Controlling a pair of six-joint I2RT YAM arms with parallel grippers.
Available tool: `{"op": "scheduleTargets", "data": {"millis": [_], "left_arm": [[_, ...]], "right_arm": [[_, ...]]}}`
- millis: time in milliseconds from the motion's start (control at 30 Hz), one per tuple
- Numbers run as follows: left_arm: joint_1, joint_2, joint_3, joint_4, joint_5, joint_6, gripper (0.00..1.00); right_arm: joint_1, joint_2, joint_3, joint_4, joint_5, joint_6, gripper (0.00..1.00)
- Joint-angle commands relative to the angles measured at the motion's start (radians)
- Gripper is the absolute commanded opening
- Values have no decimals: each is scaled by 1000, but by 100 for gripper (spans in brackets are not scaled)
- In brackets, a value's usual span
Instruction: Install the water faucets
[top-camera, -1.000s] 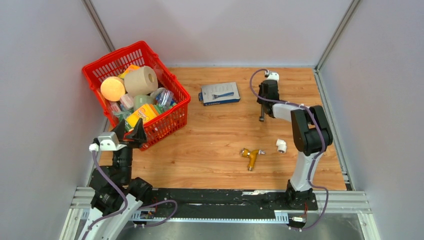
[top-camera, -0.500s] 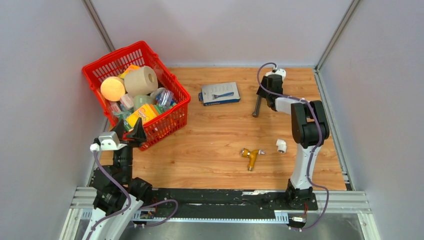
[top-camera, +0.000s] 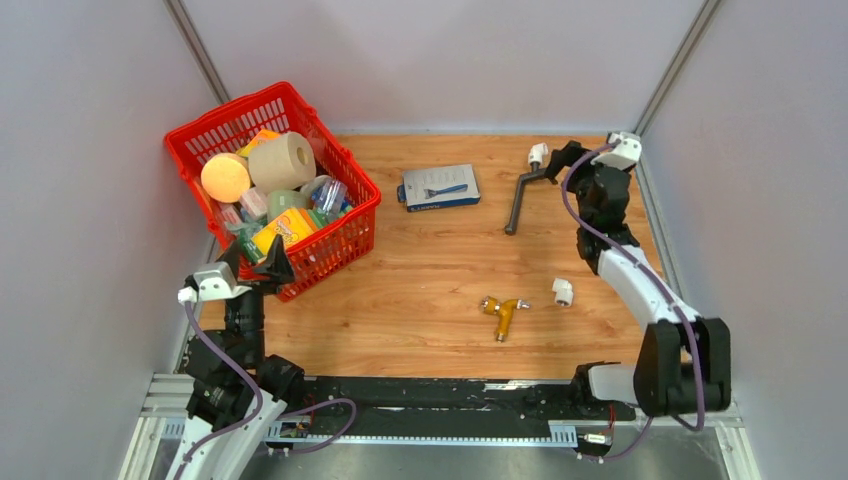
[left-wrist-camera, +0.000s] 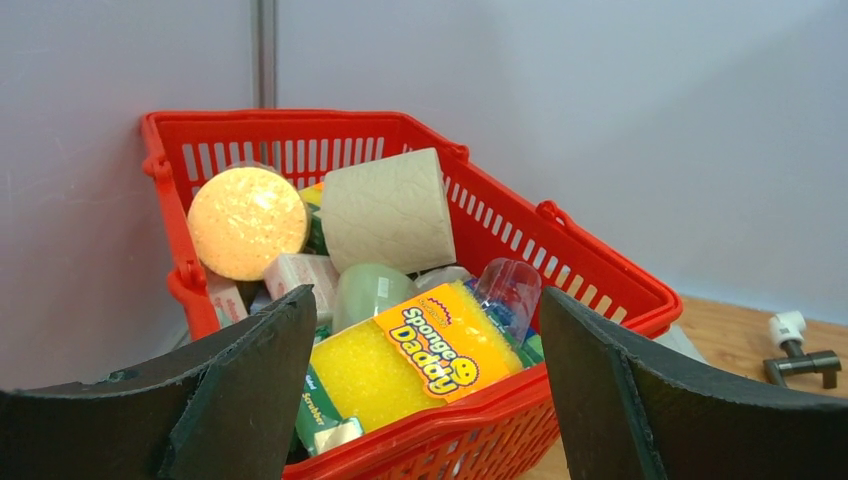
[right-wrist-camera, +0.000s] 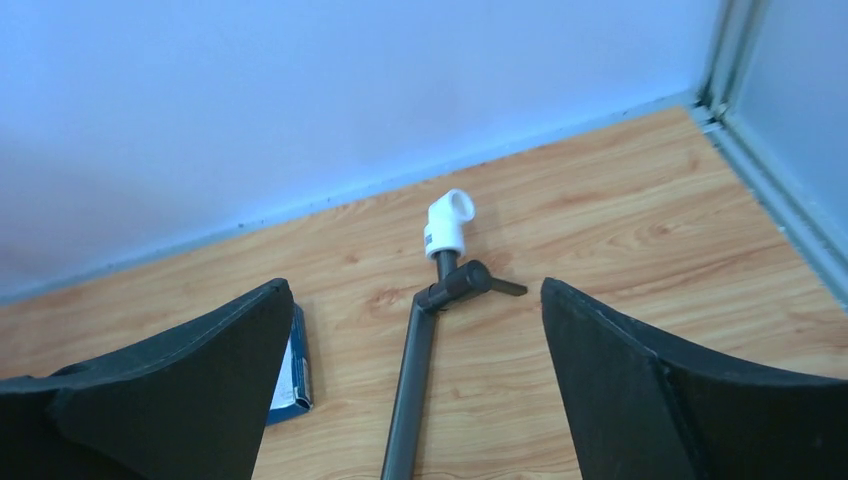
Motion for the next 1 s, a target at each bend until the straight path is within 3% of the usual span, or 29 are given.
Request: {"op": "scheduleTargets", "data": {"millis": [0,300,633,767,967], "left_arm": [[9,-79,21,-27,-59,-23,88],[9,-33,49,-78,-32,-70,88],[9,171,211,-265,82,-189,88],[9,280,335,-386,138,-244,88],[9,577,608,-688,224,-273,88]], "right_arm": [[-26,-146,-84,2,38,2,100],[-37,-387,-96,-369,254,238,100],[-37,-730,-290,-377,138,189,100],[-38,-799,-284,-451,161,189,100],[-38,-841,-235,-521,156,159,100]]}}
